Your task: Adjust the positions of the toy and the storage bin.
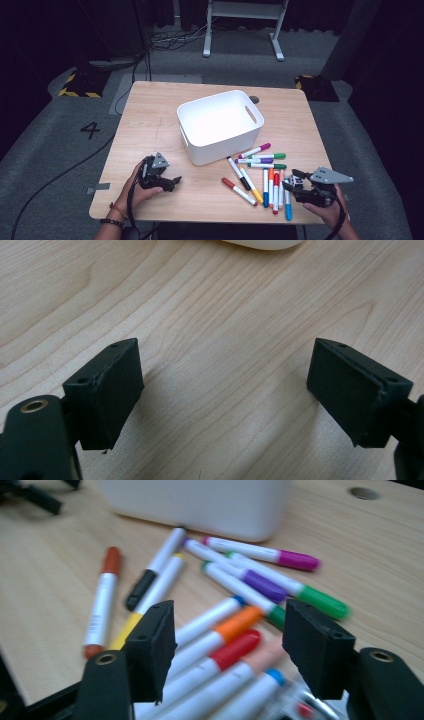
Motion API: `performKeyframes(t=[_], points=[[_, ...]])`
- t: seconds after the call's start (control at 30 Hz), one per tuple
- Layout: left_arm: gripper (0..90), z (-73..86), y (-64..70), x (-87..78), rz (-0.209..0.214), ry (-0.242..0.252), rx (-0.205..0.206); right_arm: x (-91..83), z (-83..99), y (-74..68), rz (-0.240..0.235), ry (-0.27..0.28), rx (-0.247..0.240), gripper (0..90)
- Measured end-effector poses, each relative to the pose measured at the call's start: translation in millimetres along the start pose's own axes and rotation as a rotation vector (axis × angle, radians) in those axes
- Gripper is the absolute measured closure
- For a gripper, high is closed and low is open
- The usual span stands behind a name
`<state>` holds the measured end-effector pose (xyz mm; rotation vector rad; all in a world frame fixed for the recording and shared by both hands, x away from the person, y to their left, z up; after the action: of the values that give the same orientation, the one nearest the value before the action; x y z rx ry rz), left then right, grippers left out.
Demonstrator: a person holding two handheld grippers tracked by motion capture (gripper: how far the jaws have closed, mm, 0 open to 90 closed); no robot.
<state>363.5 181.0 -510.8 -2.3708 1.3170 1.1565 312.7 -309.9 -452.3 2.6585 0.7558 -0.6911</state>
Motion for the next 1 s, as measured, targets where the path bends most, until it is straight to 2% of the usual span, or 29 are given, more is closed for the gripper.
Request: performKeyframes(t=[0.03, 0.07, 0.1, 0.13, 0.2, 0.23, 0.27, 0.3, 0.33, 0.37, 0.5, 0.57, 0.7, 0.83, 0.93, 0.97, 1.0], points=[[14.9, 0.0, 0.0, 0.0, 0.0, 0.0, 0.0, 2.8, -2.5, -8.1, -0.02, -0.006, -0.017, 40.8], [14.9, 0.0, 0.0, 0.1, 0.0, 0.0, 0.0, 2.8, -2.5, -8.1, -0.02, -0.006, -0.017, 40.8], [14.5, -0.2, -0.2, 0.5, -0.007, 0.002, 0.001, 9.4, -7.3, -24.1, -0.074, -0.005, -0.048, 43.5], [14.0, -0.6, -0.3, 1.3, -0.001, 0.004, 0.001, 13.0, -9.8, -32.4, -0.099, -0.009, -0.064, 44.5], [12.4, -1.0, -0.5, 1.9, 0.002, 0.001, -0.004, 20.5, -14.7, -48.6, -0.135, -0.022, -0.102, 47.4], [12.0, -1.8, -1.8, 1.7, -0.002, -0.003, 0.01, 24.7, -16.8, -55.3, -0.156, -0.026, -0.119, 48.4], [11.9, -1.8, -1.8, 1.7, -0.002, -0.003, 0.01, 24.7, -16.8, -55.3, -0.156, -0.026, -0.119, 48.4], [11.9, -1.9, -2.0, 1.8, -0.001, -0.004, 0.011, 28.8, -18.8, -62.5, -0.177, -0.033, -0.127, 49.2], [11.9, -1.9, -2.0, 1.8, -0.001, -0.005, 0.011, 36.8, -22.2, -75.6, -0.207, -0.053, -0.152, 51.1], [11.9, -1.9, -2.0, 1.8, -0.001, -0.005, 0.011, 41.5, -23.6, -80.5, -0.219, -0.057, -0.178, 51.2], [11.9, -1.9, -2.1, 1.7, -0.001, -0.005, 0.012, 59.1, -28.0, -97.8, -0.244, -0.104, -0.201, 52.9], [11.8, -1.9, -2.1, 1.7, -0.001, -0.005, 0.011, 66.6, -30.2, -105.2, -0.244, -0.117, -0.228, 53.0], [11.9, -1.9, -2.1, 1.7, -0.001, -0.005, 0.011, 79.7, -32.7, -114.4, -0.24, -0.147, -0.244, 54.2], [11.9, -1.9, -2.1, 1.7, -0.001, -0.005, 0.011, 88.0, -33.4, -118.8, -0.237, -0.172, -0.254, 55.0], [11.9, -1.9, -2.0, 1.7, -0.001, -0.004, 0.011, 97.0, -34.1, -120.7, -0.23, -0.198, -0.237, 55.2], [11.9, -1.9, -2.1, 1.7, -0.001, -0.005, 0.012, 98.4, -34.3, -121.1, -0.221, -0.209, -0.243, 55.2], [11.9, -1.9, -2.1, 1.7, -0.001, -0.004, 0.011, 100.3, -34.7, -119.4, -0.212, -0.211, -0.278, 55.4]])
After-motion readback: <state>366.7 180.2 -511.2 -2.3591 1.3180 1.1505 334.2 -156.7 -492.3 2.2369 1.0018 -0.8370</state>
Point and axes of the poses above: each handheld gripper's, and its own axes: x roughly forward along the jaws, z roughly out of its underside, y roughly to its right, the point moved 1 cm from there along x, roughly forward along the jaws, and after that the axes turned 13 degrees about z, right-handed, at the moved point
